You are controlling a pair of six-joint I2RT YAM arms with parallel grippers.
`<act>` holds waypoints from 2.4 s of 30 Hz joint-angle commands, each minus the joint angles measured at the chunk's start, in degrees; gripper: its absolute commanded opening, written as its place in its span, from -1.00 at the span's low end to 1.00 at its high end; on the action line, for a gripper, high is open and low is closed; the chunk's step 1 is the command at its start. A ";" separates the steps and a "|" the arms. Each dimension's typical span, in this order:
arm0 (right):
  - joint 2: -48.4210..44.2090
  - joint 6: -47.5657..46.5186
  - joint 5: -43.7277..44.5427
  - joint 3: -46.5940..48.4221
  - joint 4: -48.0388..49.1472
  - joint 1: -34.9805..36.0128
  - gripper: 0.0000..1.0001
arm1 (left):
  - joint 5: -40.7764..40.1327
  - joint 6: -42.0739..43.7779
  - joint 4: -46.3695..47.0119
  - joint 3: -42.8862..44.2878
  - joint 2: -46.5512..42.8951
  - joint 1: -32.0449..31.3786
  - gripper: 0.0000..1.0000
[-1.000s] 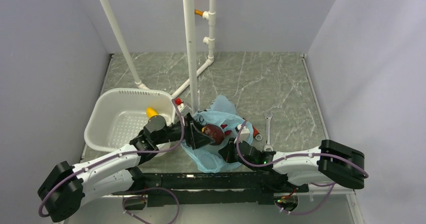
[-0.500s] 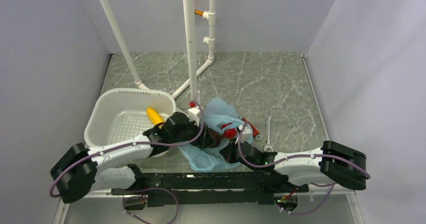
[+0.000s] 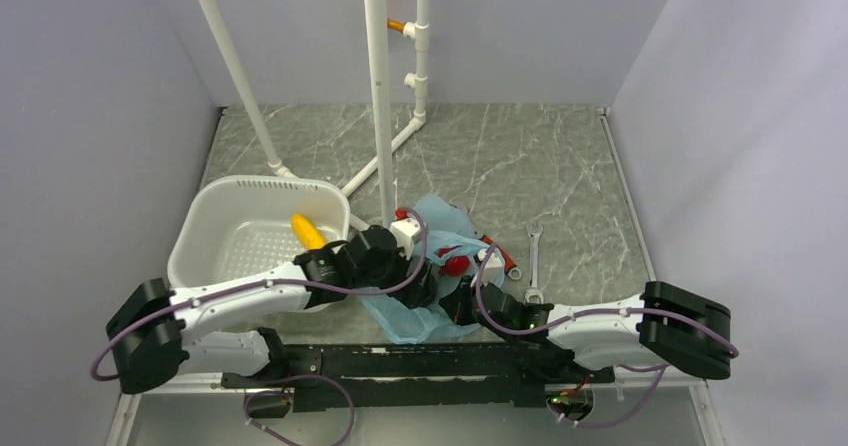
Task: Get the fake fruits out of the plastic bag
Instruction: Place the fake fruit in the plastic bag, then take out the fake fruit from the plastic bag.
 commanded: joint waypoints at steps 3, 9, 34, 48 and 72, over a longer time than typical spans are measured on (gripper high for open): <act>0.15 0.07 0.84 0.17 3.22 0.22 -0.88 | -0.39 1.64 -7.74 6.53 -8.10 -0.28 0.99; 0.71 -0.06 0.58 0.47 3.40 0.22 -0.88 | 5.32 -0.20 -7.05 8.26 -10.37 -0.26 0.61; 1.98 -0.37 -0.03 1.18 3.23 0.19 -0.89 | -24.74 0.66 -8.12 10.65 8.51 -12.30 0.72; 2.04 -0.15 -0.06 0.95 3.43 0.20 -0.88 | -22.20 1.90 -3.89 10.26 16.49 -12.30 0.39; 1.91 0.19 0.31 0.78 3.29 0.20 -0.89 | -13.58 0.30 -1.51 7.43 -8.72 -12.13 -0.84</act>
